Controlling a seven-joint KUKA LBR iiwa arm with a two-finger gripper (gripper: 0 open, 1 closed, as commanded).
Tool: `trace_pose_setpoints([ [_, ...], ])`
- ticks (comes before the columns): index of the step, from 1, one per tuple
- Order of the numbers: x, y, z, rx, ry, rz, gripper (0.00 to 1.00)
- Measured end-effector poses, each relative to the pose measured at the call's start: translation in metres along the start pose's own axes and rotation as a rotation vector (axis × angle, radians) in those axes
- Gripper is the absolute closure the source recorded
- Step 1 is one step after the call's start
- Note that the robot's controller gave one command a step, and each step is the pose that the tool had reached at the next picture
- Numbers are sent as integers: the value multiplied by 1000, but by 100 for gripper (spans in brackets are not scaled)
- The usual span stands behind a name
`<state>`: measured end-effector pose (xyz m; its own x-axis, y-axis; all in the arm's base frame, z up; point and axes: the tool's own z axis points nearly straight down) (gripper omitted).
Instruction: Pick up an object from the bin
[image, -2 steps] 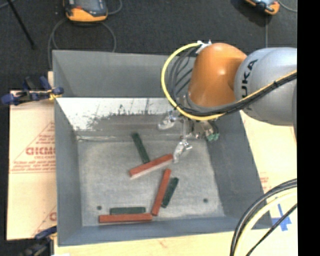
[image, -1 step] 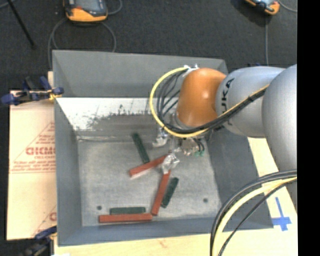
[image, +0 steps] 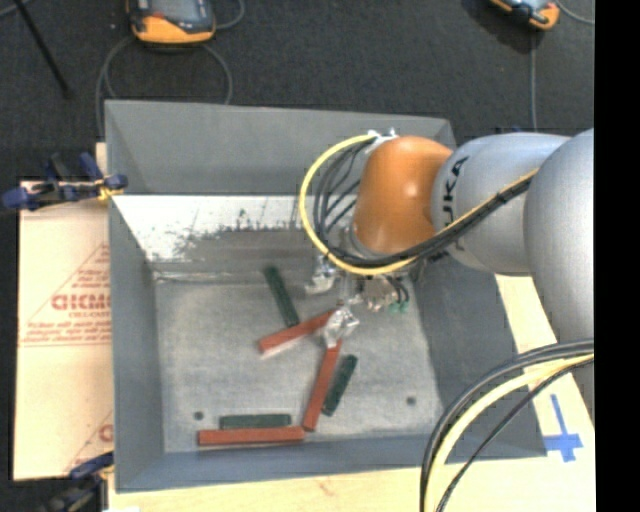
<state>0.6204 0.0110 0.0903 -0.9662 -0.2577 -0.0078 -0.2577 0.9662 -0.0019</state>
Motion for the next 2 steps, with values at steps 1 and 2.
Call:
trace_pose_setpoints([
  [1, 11, -1, -10, -3, 4, 94, 100],
  [2, 17, 0, -32, 1, 4, 166, 0],
])
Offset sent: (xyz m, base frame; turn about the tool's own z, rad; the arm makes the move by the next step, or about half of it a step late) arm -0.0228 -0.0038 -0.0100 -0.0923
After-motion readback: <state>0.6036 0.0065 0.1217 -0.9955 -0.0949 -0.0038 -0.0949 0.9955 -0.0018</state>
